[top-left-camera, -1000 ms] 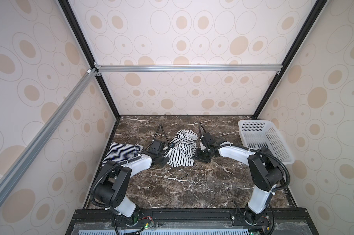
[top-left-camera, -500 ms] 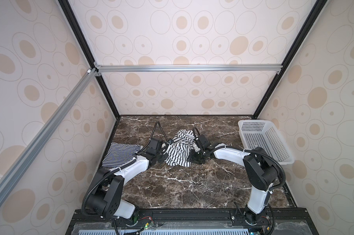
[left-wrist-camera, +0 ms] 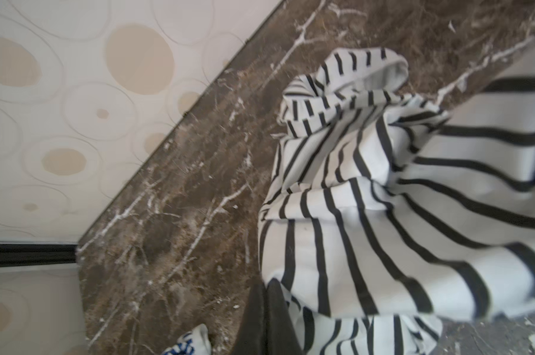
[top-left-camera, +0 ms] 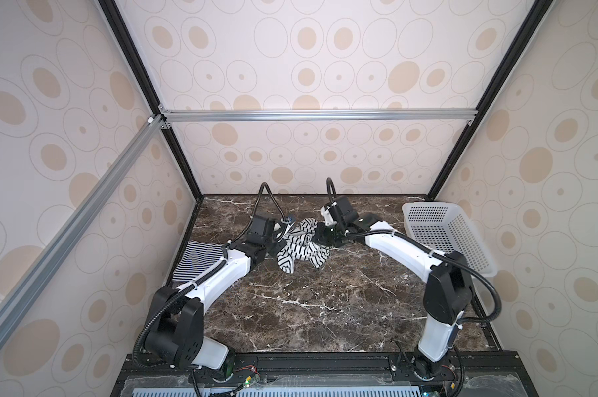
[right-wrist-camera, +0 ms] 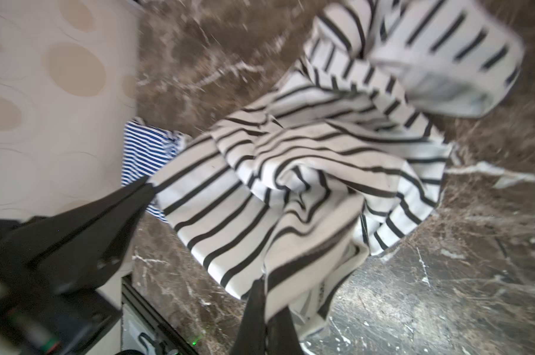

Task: Fold and stack tank tops
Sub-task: Smooth out the tank top at the center of the table.

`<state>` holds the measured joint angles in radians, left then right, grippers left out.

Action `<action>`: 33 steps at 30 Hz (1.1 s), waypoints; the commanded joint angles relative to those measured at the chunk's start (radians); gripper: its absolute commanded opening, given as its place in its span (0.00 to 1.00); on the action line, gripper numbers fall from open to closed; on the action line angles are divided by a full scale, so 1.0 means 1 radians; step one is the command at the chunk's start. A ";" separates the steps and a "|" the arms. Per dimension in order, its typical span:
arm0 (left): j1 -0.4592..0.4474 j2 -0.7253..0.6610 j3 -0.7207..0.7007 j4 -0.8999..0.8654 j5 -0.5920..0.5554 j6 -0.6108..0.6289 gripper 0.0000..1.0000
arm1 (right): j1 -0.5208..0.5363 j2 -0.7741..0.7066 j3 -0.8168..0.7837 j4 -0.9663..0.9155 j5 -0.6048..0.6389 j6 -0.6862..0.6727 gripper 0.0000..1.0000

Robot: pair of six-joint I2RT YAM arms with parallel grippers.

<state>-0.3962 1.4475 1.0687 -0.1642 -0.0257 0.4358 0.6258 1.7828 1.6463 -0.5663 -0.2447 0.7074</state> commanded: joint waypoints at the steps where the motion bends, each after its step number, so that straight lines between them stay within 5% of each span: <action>1: 0.020 -0.004 0.164 -0.041 -0.006 0.043 0.00 | -0.022 -0.096 0.139 -0.148 0.065 -0.069 0.00; 7: 0.028 0.013 0.466 -0.164 0.018 0.023 0.00 | -0.029 -0.175 0.340 -0.283 0.083 -0.108 0.00; 19: 0.028 0.048 0.708 -0.245 0.030 0.034 0.00 | -0.106 -0.280 0.461 -0.363 0.059 -0.101 0.00; 26: 0.028 0.286 0.873 -0.215 0.053 0.047 0.00 | -0.293 -0.189 0.449 -0.339 -0.088 -0.062 0.00; 33: 0.009 0.664 1.462 -0.390 0.124 -0.011 0.00 | -0.342 -0.110 0.686 -0.442 -0.109 -0.079 0.00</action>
<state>-0.3927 2.0617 2.3386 -0.4725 0.1059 0.4484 0.2840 1.7031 2.2082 -0.9516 -0.3401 0.6384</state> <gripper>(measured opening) 0.047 0.040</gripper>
